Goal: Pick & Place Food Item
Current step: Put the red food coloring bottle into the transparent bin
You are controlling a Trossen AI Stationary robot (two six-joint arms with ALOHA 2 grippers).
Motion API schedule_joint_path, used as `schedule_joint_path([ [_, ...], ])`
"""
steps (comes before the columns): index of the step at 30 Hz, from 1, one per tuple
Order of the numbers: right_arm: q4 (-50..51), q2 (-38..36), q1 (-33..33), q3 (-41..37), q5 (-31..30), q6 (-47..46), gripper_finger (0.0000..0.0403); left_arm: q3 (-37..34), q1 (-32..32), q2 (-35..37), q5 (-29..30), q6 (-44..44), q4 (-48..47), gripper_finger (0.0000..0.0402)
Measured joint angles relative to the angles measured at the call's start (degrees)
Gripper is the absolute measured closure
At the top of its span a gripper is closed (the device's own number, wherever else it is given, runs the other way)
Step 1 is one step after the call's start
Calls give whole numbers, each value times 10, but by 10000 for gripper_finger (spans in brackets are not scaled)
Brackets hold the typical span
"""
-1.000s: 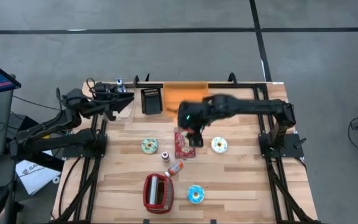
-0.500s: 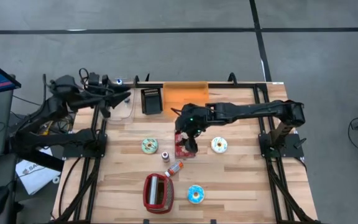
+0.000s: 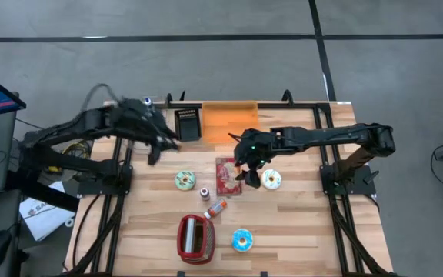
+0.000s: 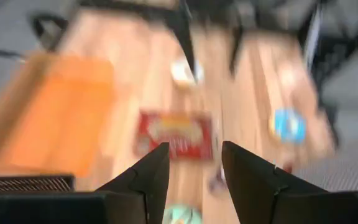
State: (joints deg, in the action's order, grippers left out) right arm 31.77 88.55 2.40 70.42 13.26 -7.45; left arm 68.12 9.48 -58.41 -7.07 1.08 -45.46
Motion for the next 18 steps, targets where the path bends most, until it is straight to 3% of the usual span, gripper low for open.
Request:
schedule_joint_path([
  [9, -54, -94, 3, -70, -13, -100, 145, 1, -103, -120, 42, -161, -10, 258],
  [14, -58, -139, -6, -89, -48, -150, 145, 1, -116, -171, 45, -229, 17, 258],
  [18, -44, -172, -13, -99, -88, -178, 145, 1, -116, -208, 12, -278, 25, 258],
])
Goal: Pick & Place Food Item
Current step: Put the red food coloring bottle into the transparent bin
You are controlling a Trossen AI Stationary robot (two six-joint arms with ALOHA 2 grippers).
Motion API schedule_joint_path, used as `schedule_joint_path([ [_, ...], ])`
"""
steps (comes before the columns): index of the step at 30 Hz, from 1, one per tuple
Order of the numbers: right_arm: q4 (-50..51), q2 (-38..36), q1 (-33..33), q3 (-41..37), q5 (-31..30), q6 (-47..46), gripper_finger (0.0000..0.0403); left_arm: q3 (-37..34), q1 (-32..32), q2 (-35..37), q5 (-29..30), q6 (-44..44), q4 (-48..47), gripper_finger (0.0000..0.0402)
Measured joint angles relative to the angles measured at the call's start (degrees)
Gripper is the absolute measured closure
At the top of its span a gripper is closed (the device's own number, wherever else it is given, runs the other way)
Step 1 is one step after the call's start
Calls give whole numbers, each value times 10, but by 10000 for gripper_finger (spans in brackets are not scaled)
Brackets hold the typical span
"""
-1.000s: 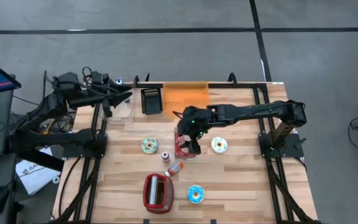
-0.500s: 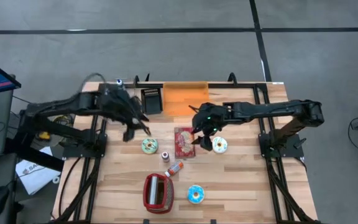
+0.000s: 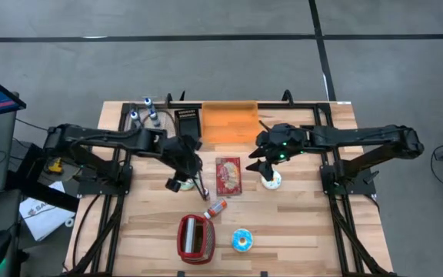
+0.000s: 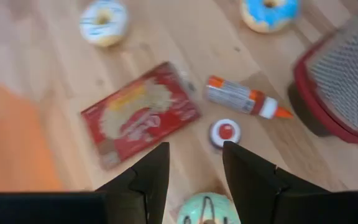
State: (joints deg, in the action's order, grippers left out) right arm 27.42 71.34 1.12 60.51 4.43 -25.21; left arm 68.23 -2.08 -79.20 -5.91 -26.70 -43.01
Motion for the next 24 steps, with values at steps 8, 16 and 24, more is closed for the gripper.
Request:
schedule_joint_path([
  [8, 41, -48, -7, 0, -61, -24, 145, 0, 0, -48, -47, -134, 1, 258],
  [16, 92, -71, -8, 0, -89, -33, 145, -10, 2, -91, -95, -136, 37, 258],
  [24, 117, -84, -8, 0, -89, -43, 145, -18, -10, -117, -97, -138, 66, 258],
])
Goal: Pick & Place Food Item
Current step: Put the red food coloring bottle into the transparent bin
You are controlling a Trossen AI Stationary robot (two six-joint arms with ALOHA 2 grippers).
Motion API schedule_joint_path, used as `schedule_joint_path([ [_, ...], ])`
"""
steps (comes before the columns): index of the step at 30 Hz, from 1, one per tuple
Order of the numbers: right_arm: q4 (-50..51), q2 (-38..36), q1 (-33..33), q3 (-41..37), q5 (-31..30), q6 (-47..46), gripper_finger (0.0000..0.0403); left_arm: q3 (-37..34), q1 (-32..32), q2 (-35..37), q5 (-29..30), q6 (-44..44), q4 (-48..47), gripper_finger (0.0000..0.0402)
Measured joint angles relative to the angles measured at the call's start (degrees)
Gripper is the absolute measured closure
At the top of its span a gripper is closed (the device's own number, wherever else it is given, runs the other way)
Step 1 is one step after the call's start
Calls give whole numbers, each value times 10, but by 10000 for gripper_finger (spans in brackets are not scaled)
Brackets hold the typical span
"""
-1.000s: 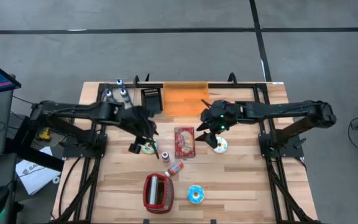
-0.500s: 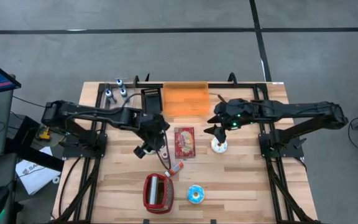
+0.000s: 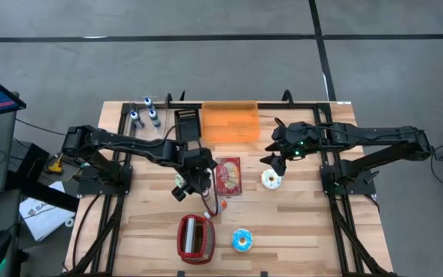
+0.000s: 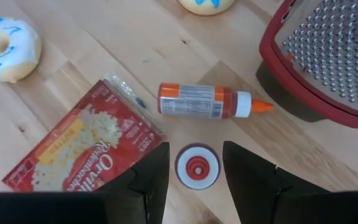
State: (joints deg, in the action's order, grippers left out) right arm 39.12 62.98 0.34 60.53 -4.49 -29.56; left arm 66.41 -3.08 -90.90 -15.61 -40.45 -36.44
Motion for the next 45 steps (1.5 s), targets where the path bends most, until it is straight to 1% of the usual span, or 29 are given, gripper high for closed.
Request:
schedule_joint_path([
  [11, 18, -20, 0, 0, -1, -11, 145, -36, -1, -1, -2, 3, 24, 258],
  [22, 22, -23, 0, 0, -1, -24, 145, -38, -1, -1, 7, 4, 54, 254],
  [29, 25, -23, -8, 0, -1, -26, 145, -49, -1, -1, 8, 5, 53, 239],
  [35, 27, -23, -23, 0, -16, -30, 145, -61, -1, -1, 27, 8, 70, 210],
  [39, 27, -23, -26, 0, -18, -35, 145, -61, -1, -1, 30, 8, 76, 194],
  [45, 38, -23, -26, 0, -18, -39, 145, -61, -1, -1, 21, 9, 76, 189],
])
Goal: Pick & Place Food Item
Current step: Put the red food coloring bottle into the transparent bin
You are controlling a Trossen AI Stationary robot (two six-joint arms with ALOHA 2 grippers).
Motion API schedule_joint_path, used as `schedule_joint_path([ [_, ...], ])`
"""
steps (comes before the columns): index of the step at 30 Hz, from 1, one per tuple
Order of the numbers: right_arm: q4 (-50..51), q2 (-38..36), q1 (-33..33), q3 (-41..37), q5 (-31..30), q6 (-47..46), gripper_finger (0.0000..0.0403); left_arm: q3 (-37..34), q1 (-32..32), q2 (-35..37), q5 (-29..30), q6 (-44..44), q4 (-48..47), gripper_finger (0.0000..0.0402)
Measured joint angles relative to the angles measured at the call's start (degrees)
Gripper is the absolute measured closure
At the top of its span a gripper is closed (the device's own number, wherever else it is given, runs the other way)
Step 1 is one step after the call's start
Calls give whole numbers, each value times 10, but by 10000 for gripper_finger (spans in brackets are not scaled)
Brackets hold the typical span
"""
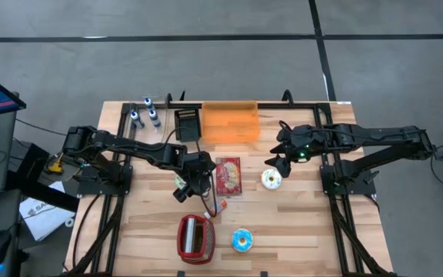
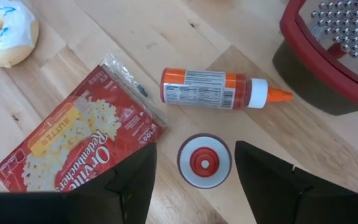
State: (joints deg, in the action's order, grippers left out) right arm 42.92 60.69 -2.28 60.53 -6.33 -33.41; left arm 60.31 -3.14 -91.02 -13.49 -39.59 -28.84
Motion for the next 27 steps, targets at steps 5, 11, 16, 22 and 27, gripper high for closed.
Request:
schedule_joint_path([
  [5, 1, 0, 0, 0, 0, 2, 145, 0, 0, 0, 0, 6, 4, 196],
  [11, 1, 0, 0, 0, 0, 2, 145, -2, 0, -7, -15, 20, 6, 203],
  [16, 6, 0, 0, 0, 0, 2, 145, -2, 0, -17, -16, 22, 12, 202],
  [22, 22, -1, -1, 0, 3, -4, 145, -1, 0, -23, -16, 26, 18, 211],
  [27, 22, -3, -7, 0, 0, -5, 145, -1, 0, -23, -16, 26, 14, 227],
])
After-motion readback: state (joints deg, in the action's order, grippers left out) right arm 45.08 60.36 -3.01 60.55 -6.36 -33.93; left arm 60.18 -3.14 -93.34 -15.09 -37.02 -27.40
